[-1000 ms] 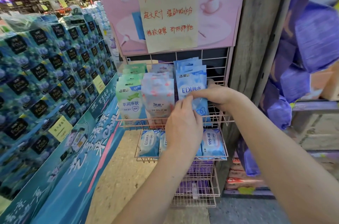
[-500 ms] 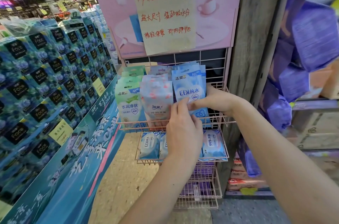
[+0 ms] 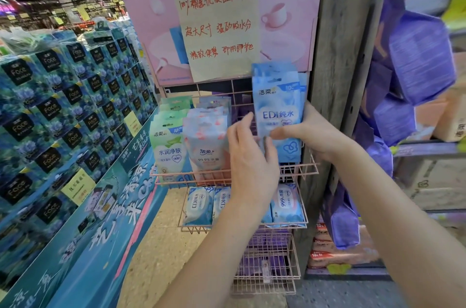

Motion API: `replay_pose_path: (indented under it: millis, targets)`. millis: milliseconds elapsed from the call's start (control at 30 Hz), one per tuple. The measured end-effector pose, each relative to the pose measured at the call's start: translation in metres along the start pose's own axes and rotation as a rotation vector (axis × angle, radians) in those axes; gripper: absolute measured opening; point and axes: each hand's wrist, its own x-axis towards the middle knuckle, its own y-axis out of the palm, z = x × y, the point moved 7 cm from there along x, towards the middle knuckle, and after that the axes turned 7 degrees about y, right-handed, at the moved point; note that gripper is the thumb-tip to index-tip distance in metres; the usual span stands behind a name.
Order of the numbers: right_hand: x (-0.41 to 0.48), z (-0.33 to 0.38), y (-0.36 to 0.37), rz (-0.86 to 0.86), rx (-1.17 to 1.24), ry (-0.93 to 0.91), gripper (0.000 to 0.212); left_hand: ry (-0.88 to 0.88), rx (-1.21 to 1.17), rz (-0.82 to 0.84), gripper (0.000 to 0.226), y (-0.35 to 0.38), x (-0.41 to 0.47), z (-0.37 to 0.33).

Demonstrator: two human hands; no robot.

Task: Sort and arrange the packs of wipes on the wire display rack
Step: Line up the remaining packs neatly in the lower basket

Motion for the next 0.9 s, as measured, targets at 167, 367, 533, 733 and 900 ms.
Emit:
replay_pose_path:
  millis: [167,367,533,733,900]
  targets:
    - [-0.011,0.006,-0.023,0.076,0.031,-0.055,0.063,-0.217,-0.139,0.460,0.108,0.049,0.017,0.014]
    - [-0.012,-0.010,-0.018,0.130,-0.009,-0.011,0.072,-0.205,-0.261,0.591,0.106,0.075,0.038,0.034]
    - [-0.018,-0.021,-0.015,0.097,-0.079,0.030,0.070,-0.244,-0.335,0.682,0.094,0.086,0.027,0.051]
    - [-0.020,-0.035,-0.021,-0.015,0.021,0.089,0.077,-0.324,-0.256,0.726,0.100,0.089,0.028,0.054]
    - [-0.022,-0.035,-0.017,-0.073,0.026,0.119,0.076,-0.393,-0.373,0.706,0.122,0.099,0.030,0.062]
